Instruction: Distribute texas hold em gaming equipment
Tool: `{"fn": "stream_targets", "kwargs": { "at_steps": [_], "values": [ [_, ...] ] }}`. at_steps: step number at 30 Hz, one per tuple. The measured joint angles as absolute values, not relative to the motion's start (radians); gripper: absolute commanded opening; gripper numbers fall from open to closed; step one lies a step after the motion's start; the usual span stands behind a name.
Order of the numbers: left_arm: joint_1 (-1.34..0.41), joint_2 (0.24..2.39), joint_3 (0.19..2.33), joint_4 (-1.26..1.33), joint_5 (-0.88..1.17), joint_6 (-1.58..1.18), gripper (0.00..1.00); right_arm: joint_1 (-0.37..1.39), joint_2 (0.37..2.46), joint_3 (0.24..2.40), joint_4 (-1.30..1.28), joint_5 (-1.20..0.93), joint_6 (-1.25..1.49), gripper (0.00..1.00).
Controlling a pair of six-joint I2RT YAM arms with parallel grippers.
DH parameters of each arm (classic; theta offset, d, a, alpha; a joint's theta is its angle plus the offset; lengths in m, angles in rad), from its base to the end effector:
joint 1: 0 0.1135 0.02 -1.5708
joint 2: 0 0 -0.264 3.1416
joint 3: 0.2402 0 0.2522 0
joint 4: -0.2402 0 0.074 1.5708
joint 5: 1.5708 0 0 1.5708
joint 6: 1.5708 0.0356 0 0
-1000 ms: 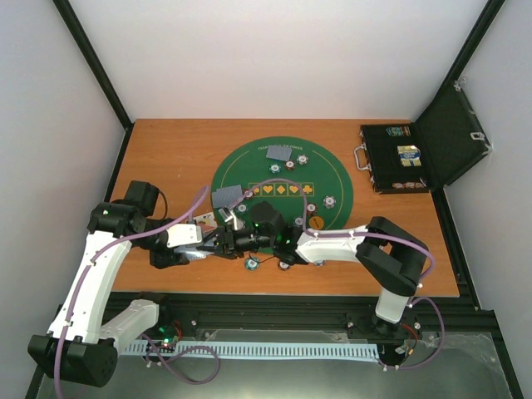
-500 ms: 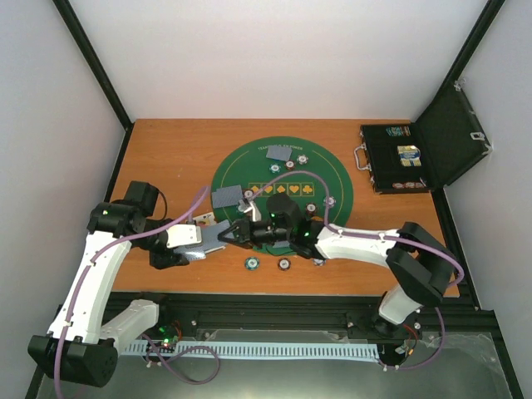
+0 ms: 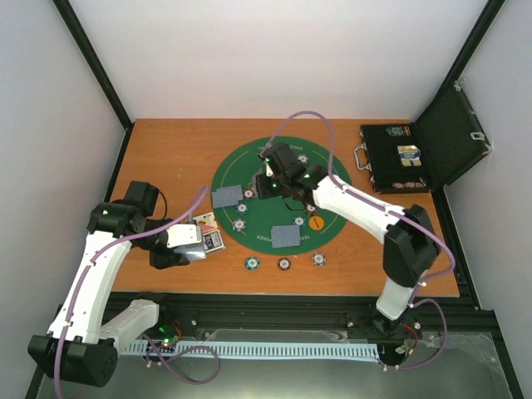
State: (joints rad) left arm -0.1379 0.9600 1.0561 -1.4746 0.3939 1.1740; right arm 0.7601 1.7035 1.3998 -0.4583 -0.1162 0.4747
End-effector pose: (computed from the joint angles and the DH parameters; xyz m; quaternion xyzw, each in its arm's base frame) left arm 0.1240 -0.0310 0.3081 0.6103 0.7621 -0.1226 0.1782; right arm 0.2767 0.2688 0.2837 -0.1531 0.9052 0.2709 0.2894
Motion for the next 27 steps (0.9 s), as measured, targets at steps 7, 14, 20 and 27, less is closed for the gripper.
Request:
{"fn": "stream_targets", "kwargs": {
  "at_steps": [7,14,20,27],
  "values": [
    [-0.138,0.960,1.056,-1.475,0.397,1.169,0.02,0.775,1.885,1.443,-0.498,0.372,0.042,0.03],
    [-0.138,0.953,1.059,-1.476,0.396,1.167,0.02,0.819,1.977,1.381,-0.251,0.604,-0.383,0.03],
    [-0.138,0.946,1.060,-1.476,0.395,1.166,0.02,0.845,2.075,1.381,-0.100,0.659,-0.597,0.03],
    [-0.138,0.946,1.060,-1.475,0.393,1.163,0.03,0.860,2.139,1.425,-0.130,0.640,-0.671,0.07]
  ]
}}
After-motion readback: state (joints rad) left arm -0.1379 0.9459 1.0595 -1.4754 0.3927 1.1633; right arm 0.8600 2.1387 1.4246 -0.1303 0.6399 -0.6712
